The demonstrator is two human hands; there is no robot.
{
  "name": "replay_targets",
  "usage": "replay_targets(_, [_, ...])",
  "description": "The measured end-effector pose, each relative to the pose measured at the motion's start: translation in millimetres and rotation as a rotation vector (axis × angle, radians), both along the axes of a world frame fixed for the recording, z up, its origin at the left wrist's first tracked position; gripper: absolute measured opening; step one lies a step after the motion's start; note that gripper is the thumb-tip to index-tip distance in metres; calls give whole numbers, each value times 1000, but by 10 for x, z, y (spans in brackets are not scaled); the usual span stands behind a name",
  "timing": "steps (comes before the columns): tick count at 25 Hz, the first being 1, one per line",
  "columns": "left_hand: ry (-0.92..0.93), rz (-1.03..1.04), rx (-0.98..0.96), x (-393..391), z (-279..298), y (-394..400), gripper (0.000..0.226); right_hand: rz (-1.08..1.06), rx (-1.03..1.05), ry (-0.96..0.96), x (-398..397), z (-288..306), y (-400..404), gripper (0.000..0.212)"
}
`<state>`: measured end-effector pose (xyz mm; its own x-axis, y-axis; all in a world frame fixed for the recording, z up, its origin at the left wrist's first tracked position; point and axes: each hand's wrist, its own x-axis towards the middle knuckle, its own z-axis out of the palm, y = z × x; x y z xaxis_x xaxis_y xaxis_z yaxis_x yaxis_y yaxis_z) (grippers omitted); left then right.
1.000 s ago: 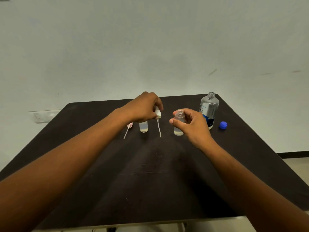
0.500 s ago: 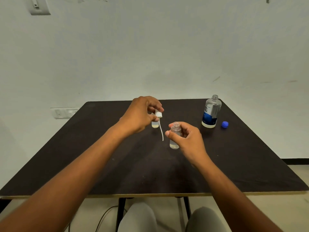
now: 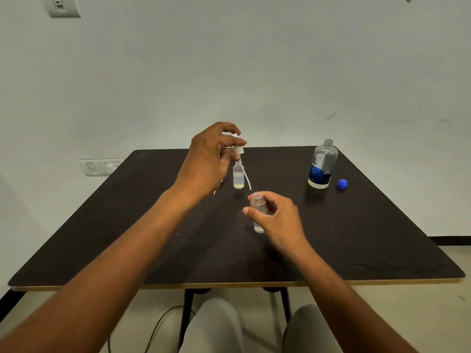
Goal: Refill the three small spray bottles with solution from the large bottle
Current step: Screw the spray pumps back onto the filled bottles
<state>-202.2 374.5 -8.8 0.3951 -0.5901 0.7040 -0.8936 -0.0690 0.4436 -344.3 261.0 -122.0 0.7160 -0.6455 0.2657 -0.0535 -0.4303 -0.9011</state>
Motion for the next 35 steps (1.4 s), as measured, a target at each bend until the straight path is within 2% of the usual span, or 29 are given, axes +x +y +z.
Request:
replay_targets(4, [-64,-2,29,-67,2,19,28,6,-11,-6,37,16,31,36])
replay_targets(13, [-88,-58,166,-264,-117,58,29,17,-16,-59,142,117,46,32])
replay_targets(18, [-97,-86,235,-299,-147,89,33,17,-36,-92,169,202,37,21])
replay_targets(27, [-72,-93,186,-315,-129,69,27,20,-34,-147,200,283,53,21])
replay_targets(30, [-13,-97,297,-274,-35,50,24,-5,-49,-117,200,255,73,28])
replay_targets(33, [-35,-45,456,-249,89,-10,17,-18,-51,-116,213,257,101,34])
replay_targets(35, [2,-19,492,-246,146,-49,22,-23,-38,-128,213,271,111,33])
